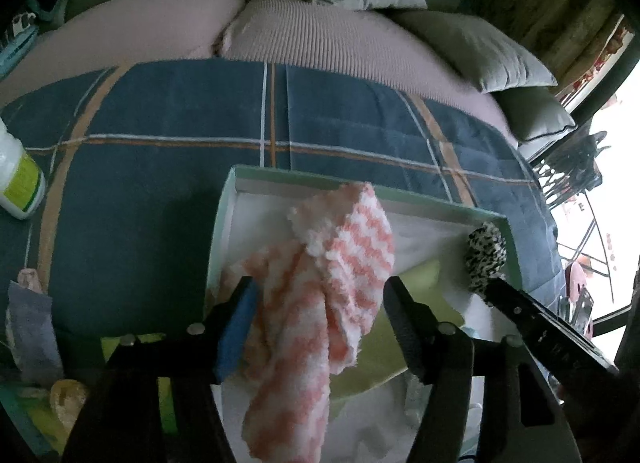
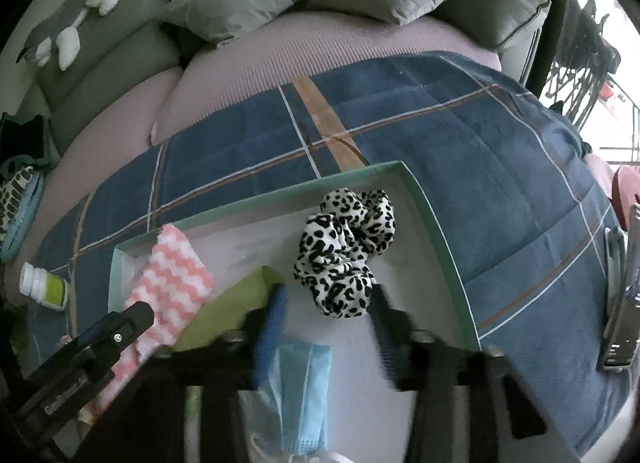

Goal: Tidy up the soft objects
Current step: 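Open the left gripper over the tray while the right gripper releases the scrunchie, then reach the left gripper to the purple packet while the right gripper reaches the green tissue pack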

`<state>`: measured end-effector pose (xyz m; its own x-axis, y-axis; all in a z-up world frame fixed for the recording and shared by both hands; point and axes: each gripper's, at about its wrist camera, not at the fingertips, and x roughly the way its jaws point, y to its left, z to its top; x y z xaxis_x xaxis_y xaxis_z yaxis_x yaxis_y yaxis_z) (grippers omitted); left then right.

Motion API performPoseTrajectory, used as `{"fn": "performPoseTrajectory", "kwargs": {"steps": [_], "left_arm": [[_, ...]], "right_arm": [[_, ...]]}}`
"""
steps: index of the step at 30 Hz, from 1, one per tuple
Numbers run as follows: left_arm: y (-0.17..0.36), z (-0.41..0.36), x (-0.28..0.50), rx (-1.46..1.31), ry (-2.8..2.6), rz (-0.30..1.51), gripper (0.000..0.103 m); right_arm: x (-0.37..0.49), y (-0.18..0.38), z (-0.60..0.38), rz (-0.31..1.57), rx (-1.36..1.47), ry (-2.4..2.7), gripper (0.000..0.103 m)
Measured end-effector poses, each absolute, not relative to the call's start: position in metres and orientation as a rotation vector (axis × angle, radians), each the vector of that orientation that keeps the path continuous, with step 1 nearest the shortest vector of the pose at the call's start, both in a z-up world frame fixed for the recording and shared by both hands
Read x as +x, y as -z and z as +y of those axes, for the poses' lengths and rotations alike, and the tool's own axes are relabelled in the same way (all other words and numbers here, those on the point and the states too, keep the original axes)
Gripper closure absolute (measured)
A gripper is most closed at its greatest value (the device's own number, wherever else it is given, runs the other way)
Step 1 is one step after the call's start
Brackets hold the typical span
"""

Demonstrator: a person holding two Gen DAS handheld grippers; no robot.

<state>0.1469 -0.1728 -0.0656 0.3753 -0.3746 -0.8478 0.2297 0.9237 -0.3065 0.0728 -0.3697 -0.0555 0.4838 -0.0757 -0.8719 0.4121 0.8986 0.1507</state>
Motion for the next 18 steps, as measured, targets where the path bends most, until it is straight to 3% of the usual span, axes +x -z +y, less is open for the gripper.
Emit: {"fn": "performPoseTrajectory", "kwargs": {"steps": [5, 11, 14, 18], "left_arm": [[0.051, -0.164, 0.145, -0.159, 0.381, 1.084, 0.033], [0.039, -0.144, 0.150, -0.185, 0.330, 1.046, 0.027], [0.038, -0.127, 0.154, -0.203, 0.287, 1.038, 0.016], [0.038, -0.103, 0.158, -0.225, 0.216, 1.029, 0.015]], "right_arm": [[0.074, 0.053, -0.365, 1.025, 0.353, 0.292, 0.043], [0.075, 0.050, -0.359, 1.020, 0.340, 0.282, 0.028], [0.078, 0.050, -0.355, 1.024, 0.326, 0.269, 0.026], [0.079, 0.050, -0.349, 1.020, 0.313, 0.254, 0.018]]}}
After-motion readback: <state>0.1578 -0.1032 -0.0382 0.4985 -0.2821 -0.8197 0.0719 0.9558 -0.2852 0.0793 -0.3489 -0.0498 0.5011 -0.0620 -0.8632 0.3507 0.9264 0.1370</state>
